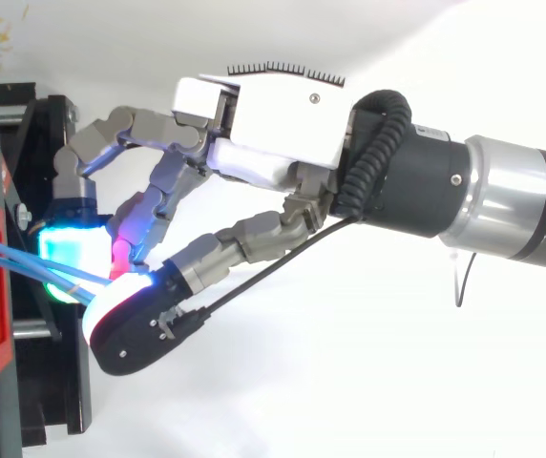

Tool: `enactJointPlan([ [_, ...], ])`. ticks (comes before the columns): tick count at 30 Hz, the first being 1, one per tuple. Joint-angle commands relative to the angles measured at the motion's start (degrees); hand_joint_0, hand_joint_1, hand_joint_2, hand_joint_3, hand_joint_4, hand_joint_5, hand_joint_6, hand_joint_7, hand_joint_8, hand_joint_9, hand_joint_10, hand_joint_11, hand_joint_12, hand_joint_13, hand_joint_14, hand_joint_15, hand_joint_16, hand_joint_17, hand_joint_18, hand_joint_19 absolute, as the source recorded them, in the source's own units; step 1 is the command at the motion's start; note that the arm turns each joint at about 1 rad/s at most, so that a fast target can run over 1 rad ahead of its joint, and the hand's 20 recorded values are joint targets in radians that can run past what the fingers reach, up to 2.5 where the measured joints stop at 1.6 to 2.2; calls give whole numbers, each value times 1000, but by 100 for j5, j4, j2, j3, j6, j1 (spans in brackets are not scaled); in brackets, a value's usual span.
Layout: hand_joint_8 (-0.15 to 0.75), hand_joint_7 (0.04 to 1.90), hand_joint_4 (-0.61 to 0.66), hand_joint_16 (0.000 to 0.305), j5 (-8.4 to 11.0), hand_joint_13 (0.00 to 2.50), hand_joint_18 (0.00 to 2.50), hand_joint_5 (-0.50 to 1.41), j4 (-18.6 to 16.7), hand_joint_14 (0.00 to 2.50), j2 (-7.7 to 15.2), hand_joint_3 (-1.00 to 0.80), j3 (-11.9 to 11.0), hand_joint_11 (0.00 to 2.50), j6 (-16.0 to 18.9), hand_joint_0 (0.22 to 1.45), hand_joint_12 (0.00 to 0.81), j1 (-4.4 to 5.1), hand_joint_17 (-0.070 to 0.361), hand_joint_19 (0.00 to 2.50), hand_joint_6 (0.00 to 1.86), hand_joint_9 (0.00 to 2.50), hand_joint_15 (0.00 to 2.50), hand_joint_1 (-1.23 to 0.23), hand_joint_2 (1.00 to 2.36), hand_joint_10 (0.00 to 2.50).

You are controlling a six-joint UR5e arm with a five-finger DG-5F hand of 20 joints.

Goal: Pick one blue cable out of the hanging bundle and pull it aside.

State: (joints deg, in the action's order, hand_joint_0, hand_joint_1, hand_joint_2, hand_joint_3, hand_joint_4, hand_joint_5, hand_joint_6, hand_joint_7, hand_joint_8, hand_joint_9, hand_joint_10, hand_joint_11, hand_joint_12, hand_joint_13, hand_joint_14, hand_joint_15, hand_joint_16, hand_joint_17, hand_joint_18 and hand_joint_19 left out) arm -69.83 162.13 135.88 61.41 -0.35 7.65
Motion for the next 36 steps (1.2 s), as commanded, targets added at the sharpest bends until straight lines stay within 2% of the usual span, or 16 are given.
enactJointPlan([
  [1, 283, 914, -37, 41, 5, 971, 856, -138, 3, 22, 0, -500, 2, 648, 0, 585, 333, 0, 92, 622, 939, 1251, 622, -955, 1000, 18],
  [6, 287, 899, -22, 40, -4, 971, 850, -137, 20, 24, 0, -500, 2, 644, 0, 626, 330, 0, 91, 636, 933, 1249, 620, -936, 1000, 18],
  [9, 281, 953, -14, 42, -4, 964, 845, -139, 20, 22, 0, -500, 2, 645, 0, 602, 333, 0, 94, 642, 909, 1245, 630, -908, 1000, 18],
  [14, 282, 939, 2, 46, 5, 963, 837, -139, 20, 22, 0, -500, 2, 653, 0, 536, 351, 0, 104, 672, 896, 1247, 634, -767, 1000, 20],
  [17, 289, 950, 2, 46, -4, 956, 816, -137, 20, 24, 0, -500, 2, 651, 0, 558, 350, 0, 104, 687, 889, 1252, 645, -701, 1000, 18],
  [22, 290, 997, -9, 45, 5, 953, 807, -135, 20, 23, 0, -347, 2, 659, 0, 585, 344, 0, 102, 695, 885, 1259, 645, -744, 1011, 20],
  [25, 288, 1008, -13, 45, 5, 954, 815, -136, 20, 22, 0, -264, 2, 662, 0, 626, 344, 0, 102, 678, 888, 1234, 633, -844, 1017, 20],
  [27, 289, 1002, -47, 44, 5, 952, 829, -140, 29, 22, 0, -275, 2, 652, 0, 663, 342, 0, 100, 657, 895, 1217, 626, -895, 1018, 20],
  [28, 291, 1072, -80, 43, -4, 952, 845, -143, 38, 24, 0, -314, -7, 662, 0, 720, 339, 0, 97, 629, 896, 1211, 616, -933, 1016, 20],
  [30, 292, 1027, -150, 42, -4, 955, 848, -150, 55, 24, 0, -442, -7, 655, 0, 768, 335, 0, 94, 625, 912, 1212, 605, -929, 1005, 18],
  [31, 287, 1018, -171, 42, -4, 955, 849, -151, 55, 23, 0, -500, -7, 653, 0, 779, 331, 0, 94, 616, 914, 1211, 601, -926, 1000, 20],
  [33, 275, 998, -256, 41, -4, 957, 857, -155, 82, 22, 0, -500, 2, 641, 9, 782, 325, 0, 93, 603, 919, 1215, 601, -932, 1000, 19],
  [36, 258, 892, -279, 40, -4, 954, 859, -158, 108, 22, 0, -500, 2, 649, 35, 755, 314, 0, 91, 600, 925, 1230, 609, -930, 1000, 19],
])
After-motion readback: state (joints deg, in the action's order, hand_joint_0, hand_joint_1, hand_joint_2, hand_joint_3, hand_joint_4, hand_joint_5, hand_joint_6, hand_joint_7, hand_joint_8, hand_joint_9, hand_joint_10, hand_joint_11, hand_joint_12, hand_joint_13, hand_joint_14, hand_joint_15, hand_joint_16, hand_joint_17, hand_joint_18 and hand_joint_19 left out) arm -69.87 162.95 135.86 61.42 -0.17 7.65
